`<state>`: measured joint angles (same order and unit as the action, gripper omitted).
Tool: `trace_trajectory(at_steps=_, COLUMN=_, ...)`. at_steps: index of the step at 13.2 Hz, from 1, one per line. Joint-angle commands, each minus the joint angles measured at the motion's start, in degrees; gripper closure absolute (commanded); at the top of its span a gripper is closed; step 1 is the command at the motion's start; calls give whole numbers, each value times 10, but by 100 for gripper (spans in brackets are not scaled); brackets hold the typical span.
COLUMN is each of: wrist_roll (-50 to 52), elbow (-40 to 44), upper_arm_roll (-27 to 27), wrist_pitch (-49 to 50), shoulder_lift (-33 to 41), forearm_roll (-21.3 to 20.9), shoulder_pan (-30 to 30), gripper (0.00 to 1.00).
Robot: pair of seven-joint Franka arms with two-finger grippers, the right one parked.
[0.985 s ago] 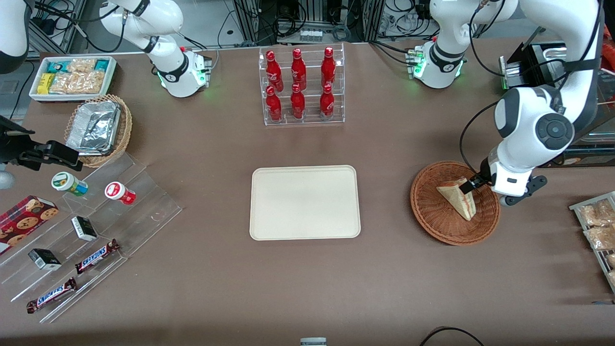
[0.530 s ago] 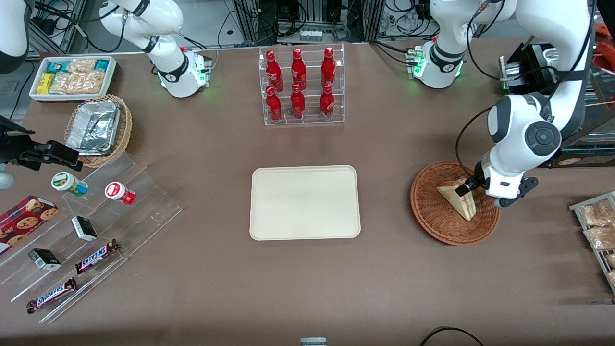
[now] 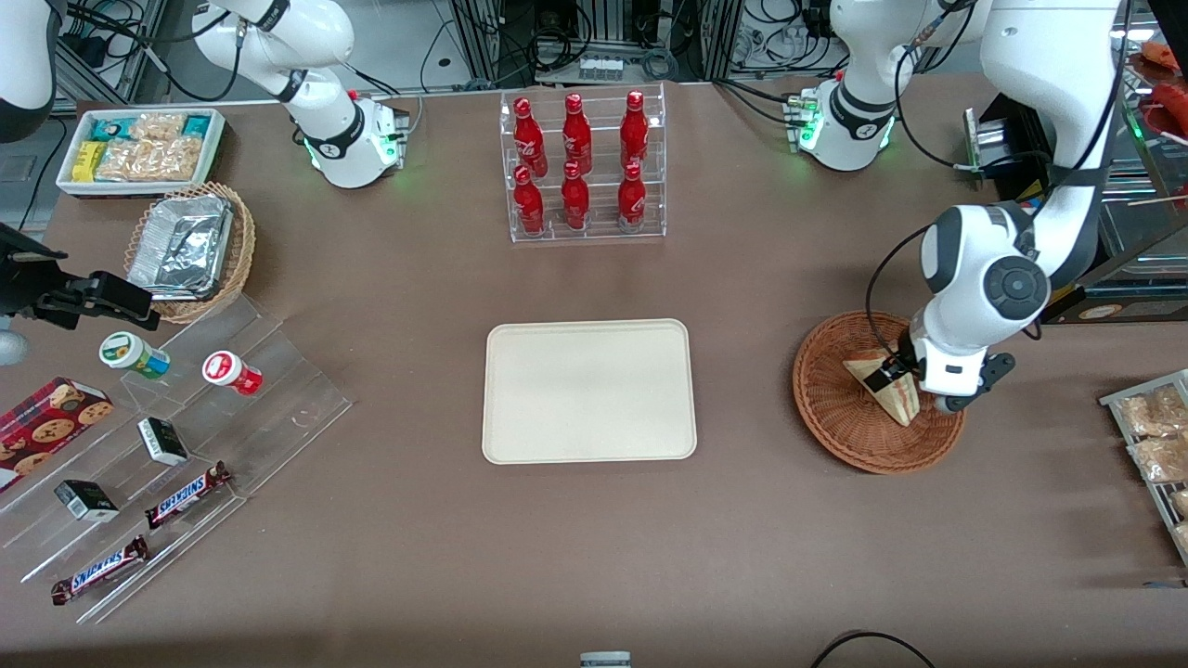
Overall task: Place sandwich from basket to tray
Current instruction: 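Lower the left gripper and close it on the wrapped sandwich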
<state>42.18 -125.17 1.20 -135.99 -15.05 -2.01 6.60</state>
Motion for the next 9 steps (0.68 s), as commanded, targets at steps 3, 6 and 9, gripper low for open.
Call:
trace_trajectory(at_steps=3, wrist_roll=18, elbow=-10, upper_arm_roll=1, wrist_pitch=-2, shoulder_lift=-8, forearm_roll=3, shoulder_pan=10, gripper=73)
trace_trajectory(at_steps=6, wrist_roll=8, elbow=-6, upper_arm_roll=-8, wrist_pitch=12, shoulder_lift=-9, forearm_roll=-6, shoulder_pan=10, gripper=100)
trace_trajectory(at_steps=9, wrist_roll=8, elbow=0, upper_arm_roll=-9, wrist_pitch=30, shoulder_lift=2, forearm_roll=-11, shoulder_pan=10, gripper=100)
